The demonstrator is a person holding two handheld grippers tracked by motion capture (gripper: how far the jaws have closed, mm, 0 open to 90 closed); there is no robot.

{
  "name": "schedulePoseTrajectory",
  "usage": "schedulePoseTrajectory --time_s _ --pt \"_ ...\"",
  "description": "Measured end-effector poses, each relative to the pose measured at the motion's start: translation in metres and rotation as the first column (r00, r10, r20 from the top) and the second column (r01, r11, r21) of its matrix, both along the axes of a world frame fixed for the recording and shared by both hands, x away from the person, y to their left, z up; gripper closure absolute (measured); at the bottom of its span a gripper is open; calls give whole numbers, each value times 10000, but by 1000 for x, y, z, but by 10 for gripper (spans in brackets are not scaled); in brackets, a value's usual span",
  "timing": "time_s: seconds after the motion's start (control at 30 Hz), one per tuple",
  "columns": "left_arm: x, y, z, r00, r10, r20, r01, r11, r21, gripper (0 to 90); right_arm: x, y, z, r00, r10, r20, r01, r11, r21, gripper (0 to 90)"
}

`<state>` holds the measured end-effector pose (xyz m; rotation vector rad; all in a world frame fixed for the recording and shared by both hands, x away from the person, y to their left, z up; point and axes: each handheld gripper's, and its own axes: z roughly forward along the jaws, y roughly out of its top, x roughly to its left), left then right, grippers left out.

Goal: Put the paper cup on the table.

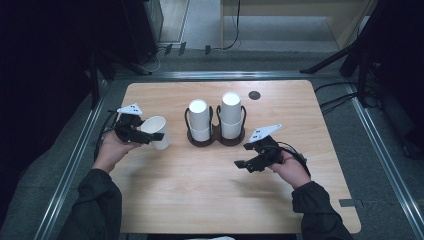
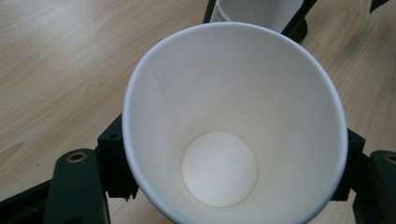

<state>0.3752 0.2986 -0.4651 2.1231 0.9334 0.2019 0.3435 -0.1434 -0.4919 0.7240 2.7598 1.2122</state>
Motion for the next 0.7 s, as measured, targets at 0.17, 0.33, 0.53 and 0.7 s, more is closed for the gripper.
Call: schedulePoseTrajectory --time_s 0.17,0.33,0.53,0.7 --pt "4 7 -4 9983 565 167 -569 9980 288 258 -1 -2 -1 10000 -15 -20 14 10000 -9 229" --pt "8 17 -8 9941 1086 85 -1089 9926 530 258 -2 -2 -1 10000 -29 -45 29 10000 -29 229" --pt "10 23 -13 9893 1462 29 -1459 9855 872 255 -1 0 -2 10000 19 -78 -19 10000 -72 229" --pt "13 23 -18 9871 1601 -51 -1581 9788 1300 246 -1 1 -3 10000 67 -64 -68 9999 -85 229"
